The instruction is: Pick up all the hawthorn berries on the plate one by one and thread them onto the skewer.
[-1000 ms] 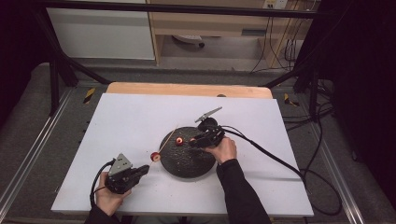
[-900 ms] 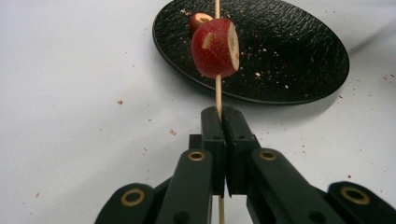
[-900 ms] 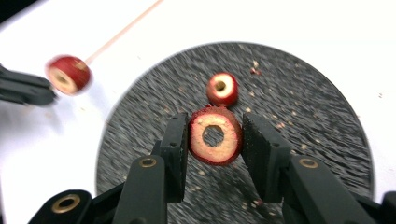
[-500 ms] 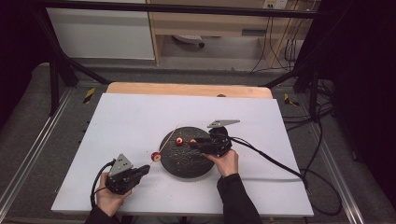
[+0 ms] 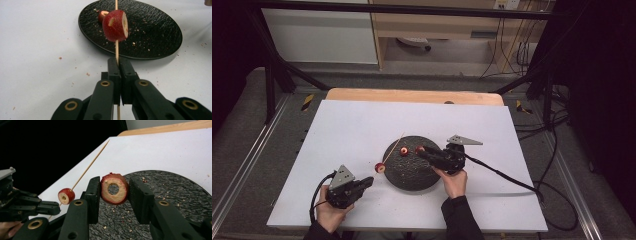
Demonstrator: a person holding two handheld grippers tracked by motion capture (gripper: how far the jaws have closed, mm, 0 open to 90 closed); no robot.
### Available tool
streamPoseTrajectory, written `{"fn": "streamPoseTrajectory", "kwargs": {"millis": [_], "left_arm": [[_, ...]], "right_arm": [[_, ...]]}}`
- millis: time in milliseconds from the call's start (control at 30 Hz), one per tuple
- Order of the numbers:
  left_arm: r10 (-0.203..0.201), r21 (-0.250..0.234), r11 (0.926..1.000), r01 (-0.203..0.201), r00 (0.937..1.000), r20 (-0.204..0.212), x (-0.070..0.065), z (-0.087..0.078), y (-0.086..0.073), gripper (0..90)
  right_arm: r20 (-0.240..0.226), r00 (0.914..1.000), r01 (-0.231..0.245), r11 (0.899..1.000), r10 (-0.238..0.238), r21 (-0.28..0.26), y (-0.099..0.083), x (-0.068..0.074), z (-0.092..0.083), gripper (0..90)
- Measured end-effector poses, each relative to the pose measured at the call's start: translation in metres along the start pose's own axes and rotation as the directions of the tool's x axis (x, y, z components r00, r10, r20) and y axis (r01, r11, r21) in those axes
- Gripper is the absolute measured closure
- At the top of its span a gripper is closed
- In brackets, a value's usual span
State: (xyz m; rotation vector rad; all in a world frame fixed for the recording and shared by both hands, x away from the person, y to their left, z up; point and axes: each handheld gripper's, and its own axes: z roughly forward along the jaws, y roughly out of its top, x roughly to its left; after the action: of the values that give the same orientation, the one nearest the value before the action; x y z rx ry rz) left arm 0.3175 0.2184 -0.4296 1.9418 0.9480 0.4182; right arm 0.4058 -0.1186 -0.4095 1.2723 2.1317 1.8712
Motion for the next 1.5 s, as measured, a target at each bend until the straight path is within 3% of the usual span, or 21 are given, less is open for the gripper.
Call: {"fn": "streamPoseTrajectory", "kwargs": {"millis": [433,733,1200,1500], "left_arm": [[0.008,-0.004,1.0,-0.008,1.0,-0.005,-0.007,0.001,0.005,88.2],[0.01,-0.027,0.9996,-0.01,0.9999,0.004,-0.018,0.005,0.018,88.2],[0.033,-0.046,0.9984,-0.031,0.9989,0.033,-0.037,0.017,0.035,88.2],[0.023,-0.068,0.9975,-0.02,0.9993,0.031,-0.045,0.018,0.035,88.2]], "right_arm": [[-0.006,0.9989,-0.047,0.993,0.046,-0.109,-0.009,0.0,-0.001,63.0],[0.012,0.9963,-0.081,0.972,0.085,-0.219,-0.006,-0.003,-0.005,63.0],[-0.014,0.9928,-0.118,0.952,0.119,-0.282,0.007,-0.006,-0.009,63.1],[-0.033,0.9874,-0.156,0.923,0.155,-0.351,0.019,-0.009,-0.014,63.1]]}}
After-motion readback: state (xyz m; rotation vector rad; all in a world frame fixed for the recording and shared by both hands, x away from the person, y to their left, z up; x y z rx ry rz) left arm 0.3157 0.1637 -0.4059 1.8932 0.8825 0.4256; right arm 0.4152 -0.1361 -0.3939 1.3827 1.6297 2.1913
